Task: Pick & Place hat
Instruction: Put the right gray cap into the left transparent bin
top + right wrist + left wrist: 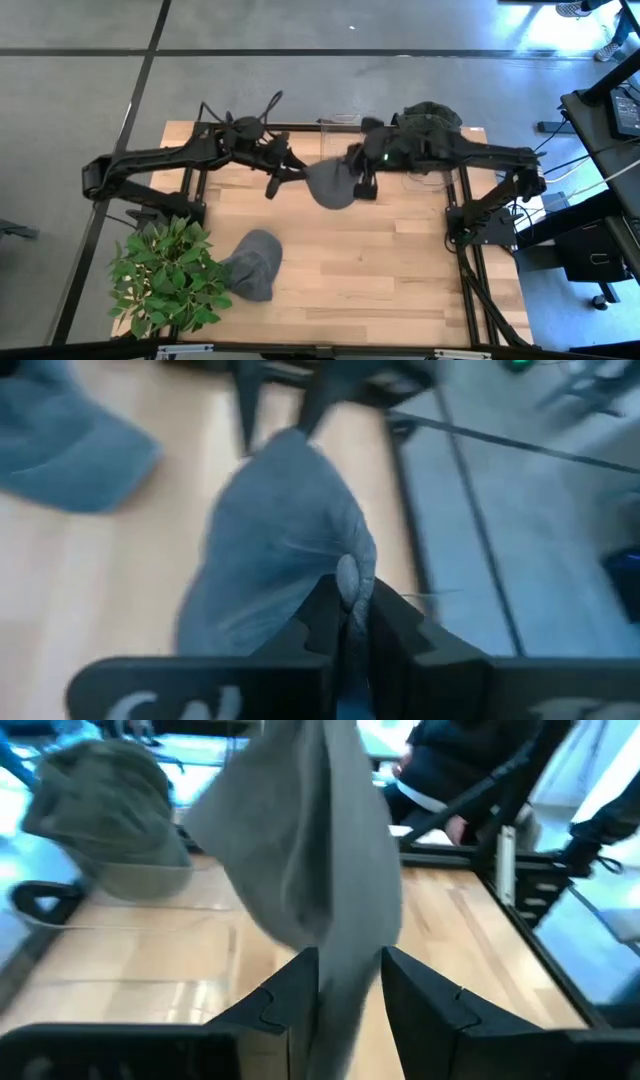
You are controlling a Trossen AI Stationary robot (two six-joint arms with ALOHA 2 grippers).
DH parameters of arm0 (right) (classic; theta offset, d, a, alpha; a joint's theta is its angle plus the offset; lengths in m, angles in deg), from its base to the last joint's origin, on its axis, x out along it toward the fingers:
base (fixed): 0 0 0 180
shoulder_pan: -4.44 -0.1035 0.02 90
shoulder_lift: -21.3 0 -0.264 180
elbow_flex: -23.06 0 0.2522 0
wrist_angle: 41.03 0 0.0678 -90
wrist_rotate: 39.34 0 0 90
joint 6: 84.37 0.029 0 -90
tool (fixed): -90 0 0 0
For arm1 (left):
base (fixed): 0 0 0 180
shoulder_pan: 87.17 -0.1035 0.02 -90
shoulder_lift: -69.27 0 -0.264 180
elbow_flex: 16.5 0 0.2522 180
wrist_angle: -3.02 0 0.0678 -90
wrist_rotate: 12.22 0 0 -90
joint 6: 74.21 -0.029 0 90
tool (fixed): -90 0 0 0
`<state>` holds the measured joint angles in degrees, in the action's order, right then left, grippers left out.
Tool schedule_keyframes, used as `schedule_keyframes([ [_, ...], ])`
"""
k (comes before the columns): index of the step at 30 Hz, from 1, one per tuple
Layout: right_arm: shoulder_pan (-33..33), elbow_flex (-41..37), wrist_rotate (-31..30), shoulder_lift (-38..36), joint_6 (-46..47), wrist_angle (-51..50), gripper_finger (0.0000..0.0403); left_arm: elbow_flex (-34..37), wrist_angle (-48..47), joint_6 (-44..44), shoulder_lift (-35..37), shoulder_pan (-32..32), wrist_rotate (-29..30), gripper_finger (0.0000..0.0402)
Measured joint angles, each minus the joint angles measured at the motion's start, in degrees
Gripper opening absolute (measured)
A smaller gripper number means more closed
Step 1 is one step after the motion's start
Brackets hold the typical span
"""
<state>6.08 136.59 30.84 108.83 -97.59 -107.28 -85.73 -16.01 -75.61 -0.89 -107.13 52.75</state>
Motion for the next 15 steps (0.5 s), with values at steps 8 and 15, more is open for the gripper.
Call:
schedule_keyframes([
  [8,11.9,4.8,-1.9,0.0,-5.5,-0.8,0.0029,8.7,10.2,2.9,1.5,-2.1,-0.1,0.0104],
  [15,25.7,-2.9,3.4,0.4,-5.6,9.1,0.0031,9.2,11.2,3.6,1.5,-2.1,-0.1,0.0109],
])
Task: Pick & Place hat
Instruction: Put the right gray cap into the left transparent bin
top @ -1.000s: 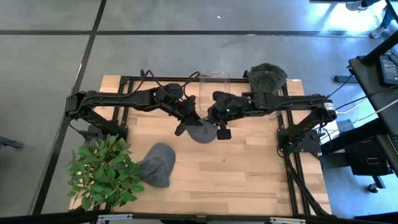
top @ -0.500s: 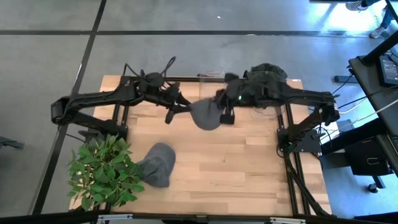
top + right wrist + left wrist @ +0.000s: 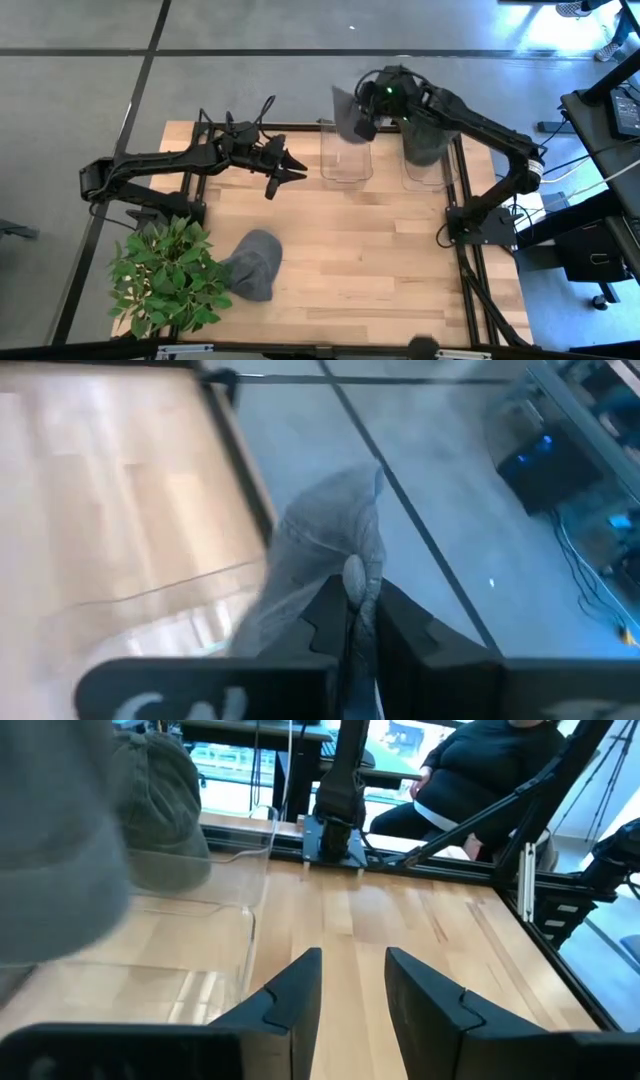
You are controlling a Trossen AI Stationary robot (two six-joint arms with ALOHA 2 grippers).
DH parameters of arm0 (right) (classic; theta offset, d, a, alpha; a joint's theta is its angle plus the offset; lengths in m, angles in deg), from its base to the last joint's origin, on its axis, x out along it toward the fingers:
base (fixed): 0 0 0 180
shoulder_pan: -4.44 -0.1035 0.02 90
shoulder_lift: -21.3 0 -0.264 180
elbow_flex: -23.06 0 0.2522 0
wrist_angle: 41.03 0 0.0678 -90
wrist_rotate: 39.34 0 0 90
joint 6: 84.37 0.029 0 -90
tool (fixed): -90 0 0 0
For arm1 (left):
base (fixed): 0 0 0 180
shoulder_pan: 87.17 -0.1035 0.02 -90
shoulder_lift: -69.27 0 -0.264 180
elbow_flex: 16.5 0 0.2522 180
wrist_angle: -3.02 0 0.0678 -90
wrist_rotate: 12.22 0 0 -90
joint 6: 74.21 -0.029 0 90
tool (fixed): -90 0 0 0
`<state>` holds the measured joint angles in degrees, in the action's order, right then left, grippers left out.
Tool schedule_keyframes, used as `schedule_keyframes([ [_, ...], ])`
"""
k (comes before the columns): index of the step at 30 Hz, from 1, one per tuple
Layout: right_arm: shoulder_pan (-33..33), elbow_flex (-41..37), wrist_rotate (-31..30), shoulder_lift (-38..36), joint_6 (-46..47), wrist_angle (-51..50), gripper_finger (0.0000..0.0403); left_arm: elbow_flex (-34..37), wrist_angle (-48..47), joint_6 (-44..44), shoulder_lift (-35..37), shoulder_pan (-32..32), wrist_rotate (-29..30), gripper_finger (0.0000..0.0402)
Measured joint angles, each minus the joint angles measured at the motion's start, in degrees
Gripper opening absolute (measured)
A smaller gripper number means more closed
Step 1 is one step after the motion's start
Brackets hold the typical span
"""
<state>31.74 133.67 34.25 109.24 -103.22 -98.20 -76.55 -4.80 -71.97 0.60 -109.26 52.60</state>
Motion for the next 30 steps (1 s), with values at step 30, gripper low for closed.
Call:
schedule_keyframes([
  [30,11.2,-23.1,21.7,0.1,-16.7,27.7,0.0036,0.0,-0.2,-2.6,-0.1,0.0,0.2,0.0109],
])
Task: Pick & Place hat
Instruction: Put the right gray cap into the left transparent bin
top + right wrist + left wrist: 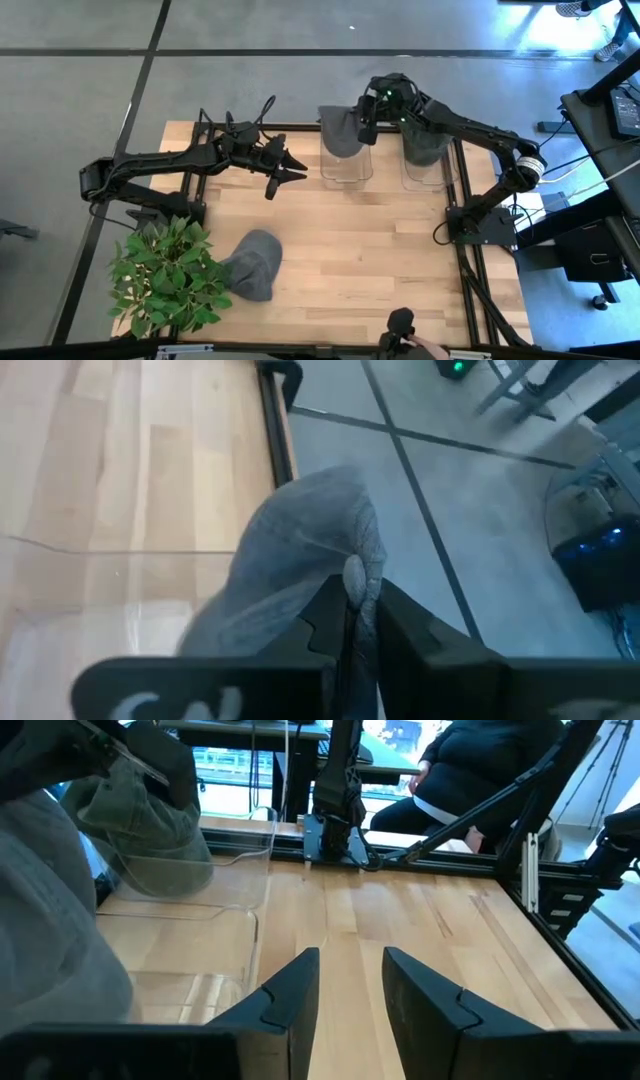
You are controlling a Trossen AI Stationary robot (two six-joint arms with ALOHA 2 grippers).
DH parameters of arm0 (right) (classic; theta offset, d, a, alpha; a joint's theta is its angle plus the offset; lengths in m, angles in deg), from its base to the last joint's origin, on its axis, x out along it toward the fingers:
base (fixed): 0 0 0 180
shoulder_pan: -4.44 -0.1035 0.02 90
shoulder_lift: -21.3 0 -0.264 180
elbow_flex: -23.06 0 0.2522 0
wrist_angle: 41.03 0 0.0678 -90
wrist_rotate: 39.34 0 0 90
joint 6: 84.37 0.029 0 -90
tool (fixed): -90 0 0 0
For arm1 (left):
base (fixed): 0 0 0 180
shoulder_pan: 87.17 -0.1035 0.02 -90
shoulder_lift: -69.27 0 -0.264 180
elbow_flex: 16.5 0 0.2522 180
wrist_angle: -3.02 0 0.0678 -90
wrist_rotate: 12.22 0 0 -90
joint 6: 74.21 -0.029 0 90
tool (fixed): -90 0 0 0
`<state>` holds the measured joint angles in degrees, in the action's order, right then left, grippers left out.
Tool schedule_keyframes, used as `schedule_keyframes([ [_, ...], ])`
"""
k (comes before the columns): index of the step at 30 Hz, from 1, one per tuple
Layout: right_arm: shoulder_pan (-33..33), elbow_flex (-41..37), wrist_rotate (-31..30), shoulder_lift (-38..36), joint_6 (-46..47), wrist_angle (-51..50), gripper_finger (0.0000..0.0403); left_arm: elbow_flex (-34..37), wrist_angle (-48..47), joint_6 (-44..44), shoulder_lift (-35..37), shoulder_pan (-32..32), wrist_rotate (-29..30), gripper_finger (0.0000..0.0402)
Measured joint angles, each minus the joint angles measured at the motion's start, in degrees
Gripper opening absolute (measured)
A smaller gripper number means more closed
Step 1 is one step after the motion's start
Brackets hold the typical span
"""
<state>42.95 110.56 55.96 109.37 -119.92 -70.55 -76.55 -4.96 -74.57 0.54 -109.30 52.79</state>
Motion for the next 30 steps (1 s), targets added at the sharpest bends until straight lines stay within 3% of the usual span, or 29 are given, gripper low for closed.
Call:
schedule_keyframes([
  [22,1.1,0.0,-3.2,5.2,-3.6,4.9,0.0041,0.0,-0.5,-0.4,0.0,0.0,0.0,0.0104],
  [30,0.9,0.0,-6.8,5.2,-5.8,5.0,0.0128,0.0,-0.5,-0.4,0.0,0.0,0.0,0.0109],
])
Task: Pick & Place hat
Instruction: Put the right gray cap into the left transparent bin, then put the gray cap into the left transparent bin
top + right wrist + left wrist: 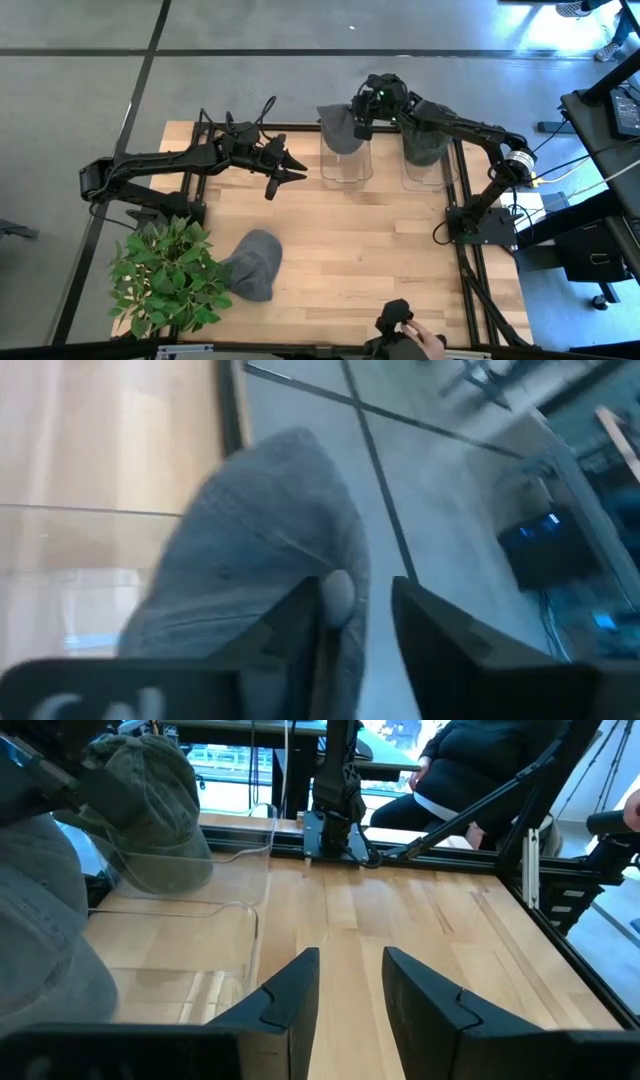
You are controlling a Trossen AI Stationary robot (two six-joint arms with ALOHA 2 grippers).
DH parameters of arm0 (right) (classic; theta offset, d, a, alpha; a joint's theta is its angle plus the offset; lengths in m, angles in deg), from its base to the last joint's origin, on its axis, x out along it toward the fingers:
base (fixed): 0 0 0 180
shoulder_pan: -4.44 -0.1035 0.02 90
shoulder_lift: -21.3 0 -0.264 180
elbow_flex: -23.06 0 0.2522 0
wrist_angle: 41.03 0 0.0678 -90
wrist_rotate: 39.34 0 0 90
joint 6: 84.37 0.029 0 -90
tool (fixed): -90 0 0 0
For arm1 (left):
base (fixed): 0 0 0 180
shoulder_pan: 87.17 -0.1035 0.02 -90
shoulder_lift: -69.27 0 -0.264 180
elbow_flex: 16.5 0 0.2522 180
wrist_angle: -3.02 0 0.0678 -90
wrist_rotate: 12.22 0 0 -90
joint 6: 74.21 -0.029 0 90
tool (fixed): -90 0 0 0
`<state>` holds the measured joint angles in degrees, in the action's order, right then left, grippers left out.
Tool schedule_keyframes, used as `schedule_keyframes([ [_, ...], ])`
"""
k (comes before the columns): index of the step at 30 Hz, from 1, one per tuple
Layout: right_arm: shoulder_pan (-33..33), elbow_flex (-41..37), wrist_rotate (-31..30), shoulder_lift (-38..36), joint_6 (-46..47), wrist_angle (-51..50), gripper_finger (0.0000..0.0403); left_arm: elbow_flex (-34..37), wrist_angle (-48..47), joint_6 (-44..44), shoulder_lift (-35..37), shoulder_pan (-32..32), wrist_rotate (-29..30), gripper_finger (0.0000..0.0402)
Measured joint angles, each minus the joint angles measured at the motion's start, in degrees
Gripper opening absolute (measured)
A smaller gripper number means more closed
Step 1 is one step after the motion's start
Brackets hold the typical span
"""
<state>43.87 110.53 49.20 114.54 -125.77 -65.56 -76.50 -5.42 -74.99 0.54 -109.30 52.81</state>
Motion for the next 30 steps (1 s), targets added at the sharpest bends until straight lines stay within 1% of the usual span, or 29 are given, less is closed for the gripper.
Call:
schedule_keyframes([
  [4,-0.1,0.4,-3.2,-0.4,3.3,-0.3,0.0172,0.0,0.0,0.6,0.0,0.0,0.0,0.0106],
  [8,-0.8,0.8,-3.5,-1.8,3.5,0.1,0.0193,0.0,0.0,1.5,0.0,0.0,0.0,0.0105],
  [17,-3.1,0.8,-3.1,-4.9,4.0,-0.3,0.0199,0.0,0.0,1.6,0.0,-0.1,0.0,0.0107],
  [19,-4.2,0.8,-0.4,-6.0,5.8,-2.0,0.0199,0.0,-0.9,1.8,0.0,-0.1,0.0,0.0106],
  [20,-5.0,0.8,2.0,-6.6,6.9,-2.8,0.0199,0.0,-1.7,2.3,0.0,-0.1,-0.1,0.0105],
  [23,-8.4,0.9,9.8,-8.4,13.0,-6.4,0.0199,0.0,-5.0,4.2,0.0,-0.1,-0.2,0.0105],
  [25,-10.9,0.9,12.5,-9.2,18.0,-10.5,0.0199,0.0,-9.8,4.4,0.0,0.4,-0.9,0.0107],
  [27,-13.4,0.2,12.0,-10.1,21.2,-13.8,0.0199,0.0,-16.1,3.3,0.0,1.6,-3.4,0.0109],
  [30,-17.5,-3.2,9.2,-11.6,26.0,-12.8,0.0199,0.0,-23.8,2.9,0.0,5.2,-5.2,0.0109],
])
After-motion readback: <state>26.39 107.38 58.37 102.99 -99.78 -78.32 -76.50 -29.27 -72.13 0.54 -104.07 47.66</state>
